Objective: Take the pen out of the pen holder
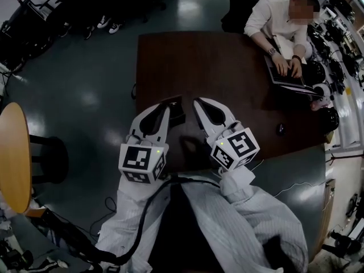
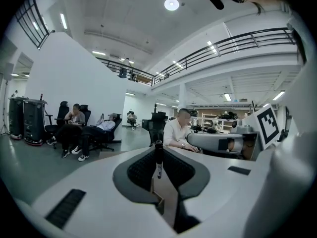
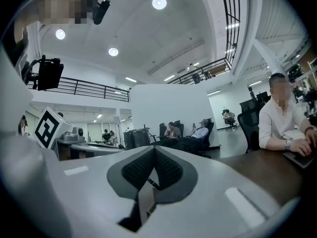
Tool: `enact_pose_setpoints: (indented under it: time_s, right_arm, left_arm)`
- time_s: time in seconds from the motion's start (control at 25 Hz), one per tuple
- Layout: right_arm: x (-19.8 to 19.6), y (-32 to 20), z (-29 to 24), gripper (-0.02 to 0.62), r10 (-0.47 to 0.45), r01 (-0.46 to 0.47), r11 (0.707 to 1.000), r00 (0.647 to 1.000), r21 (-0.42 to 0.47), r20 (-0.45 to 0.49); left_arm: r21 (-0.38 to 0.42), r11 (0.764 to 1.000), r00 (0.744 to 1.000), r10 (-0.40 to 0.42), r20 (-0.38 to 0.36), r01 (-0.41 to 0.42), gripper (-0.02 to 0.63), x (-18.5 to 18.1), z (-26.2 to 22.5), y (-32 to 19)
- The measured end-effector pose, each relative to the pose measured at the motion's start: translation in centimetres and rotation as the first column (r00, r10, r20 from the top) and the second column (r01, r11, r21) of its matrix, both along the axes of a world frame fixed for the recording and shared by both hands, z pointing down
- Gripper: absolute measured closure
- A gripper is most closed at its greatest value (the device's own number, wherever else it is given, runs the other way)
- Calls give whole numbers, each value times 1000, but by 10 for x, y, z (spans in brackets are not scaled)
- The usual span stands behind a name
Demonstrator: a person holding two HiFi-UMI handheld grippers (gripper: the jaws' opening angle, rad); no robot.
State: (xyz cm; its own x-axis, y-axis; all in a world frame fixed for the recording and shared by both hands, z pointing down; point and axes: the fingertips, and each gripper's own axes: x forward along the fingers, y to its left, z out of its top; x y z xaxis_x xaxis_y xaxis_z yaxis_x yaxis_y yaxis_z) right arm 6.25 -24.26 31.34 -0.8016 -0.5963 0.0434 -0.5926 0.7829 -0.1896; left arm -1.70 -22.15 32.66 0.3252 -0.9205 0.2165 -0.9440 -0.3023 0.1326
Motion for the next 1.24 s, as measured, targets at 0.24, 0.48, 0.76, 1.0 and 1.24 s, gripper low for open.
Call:
enact_pose_setpoints:
  time_s: [0.24,0.48,0.76,1.0,1.24]
  right_arm:
    - [-11,6,4,594,-70,70,998,997,-6,-24]
    - [-15,9,1,594,-96,97,995,995,3,-28]
    - [-19,10,-1,594,-106,106,994,994,4,-21]
    - [-21,9,-1,595,-112,112,994,994,1,-15]
    - [-28,8,1,595,-117,117,993,993,0,-26]
  left_arm:
    - [11,999,1000,-30,-9,30,561,-6,-1,1]
    - [19,998,998,-55,-17,55,561,-12,-1,4]
    - [27,998,998,-59,-7,59,561,-14,-7,6]
    - [25,998,999,-51,-1,51,561,-12,-6,4]
    - [28,999,999,-44,-6,44,561,-16,-6,2]
